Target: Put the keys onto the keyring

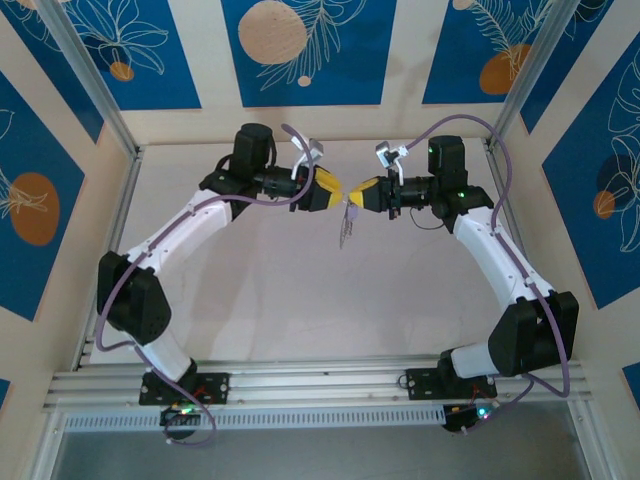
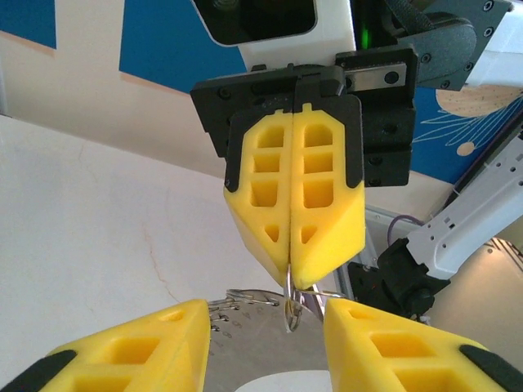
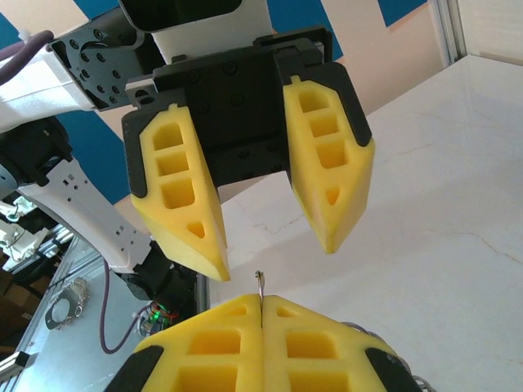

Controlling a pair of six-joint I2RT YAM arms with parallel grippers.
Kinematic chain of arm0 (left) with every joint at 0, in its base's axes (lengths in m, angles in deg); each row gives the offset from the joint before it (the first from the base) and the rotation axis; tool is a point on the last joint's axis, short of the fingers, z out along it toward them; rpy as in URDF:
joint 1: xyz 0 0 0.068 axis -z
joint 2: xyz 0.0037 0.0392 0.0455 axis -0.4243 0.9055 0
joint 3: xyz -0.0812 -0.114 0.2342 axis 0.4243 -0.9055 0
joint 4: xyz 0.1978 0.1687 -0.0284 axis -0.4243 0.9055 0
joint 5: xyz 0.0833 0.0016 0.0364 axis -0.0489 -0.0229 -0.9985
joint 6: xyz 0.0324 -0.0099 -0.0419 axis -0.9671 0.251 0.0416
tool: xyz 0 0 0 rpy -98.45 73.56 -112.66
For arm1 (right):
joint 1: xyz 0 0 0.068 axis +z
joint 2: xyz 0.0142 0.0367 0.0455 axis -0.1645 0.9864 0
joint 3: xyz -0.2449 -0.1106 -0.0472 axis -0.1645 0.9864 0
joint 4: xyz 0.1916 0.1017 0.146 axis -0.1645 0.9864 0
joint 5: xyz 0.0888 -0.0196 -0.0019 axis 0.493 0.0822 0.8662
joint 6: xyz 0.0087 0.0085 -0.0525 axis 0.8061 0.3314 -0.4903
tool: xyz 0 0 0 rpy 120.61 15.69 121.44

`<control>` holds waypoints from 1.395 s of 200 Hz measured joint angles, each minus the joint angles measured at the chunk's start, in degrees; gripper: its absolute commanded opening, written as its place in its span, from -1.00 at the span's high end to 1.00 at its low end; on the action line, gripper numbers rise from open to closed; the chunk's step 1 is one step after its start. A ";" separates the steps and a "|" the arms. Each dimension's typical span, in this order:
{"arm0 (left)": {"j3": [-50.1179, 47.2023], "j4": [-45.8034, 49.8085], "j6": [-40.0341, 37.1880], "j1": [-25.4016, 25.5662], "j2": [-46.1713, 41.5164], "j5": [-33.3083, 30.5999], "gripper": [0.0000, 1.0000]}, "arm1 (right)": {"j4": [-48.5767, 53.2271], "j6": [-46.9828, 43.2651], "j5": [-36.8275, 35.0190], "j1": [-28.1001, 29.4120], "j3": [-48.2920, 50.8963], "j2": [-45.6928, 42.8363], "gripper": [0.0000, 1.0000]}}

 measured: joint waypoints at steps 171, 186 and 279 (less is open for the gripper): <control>-0.04 -4.57 3.23 1.38 1.49 1.97 1.00 | -2.10 2.03 -0.50 0.09 0.04 -0.13 0.51; -2.34 -9.38 6.47 1.62 1.49 1.84 1.00 | -4.57 4.37 -1.81 -0.24 0.79 -0.55 0.28; -12.85 -37.68 30.23 1.90 1.49 -1.99 1.00 | -34.14 28.57 -7.13 -6.45 20.90 -8.24 -0.03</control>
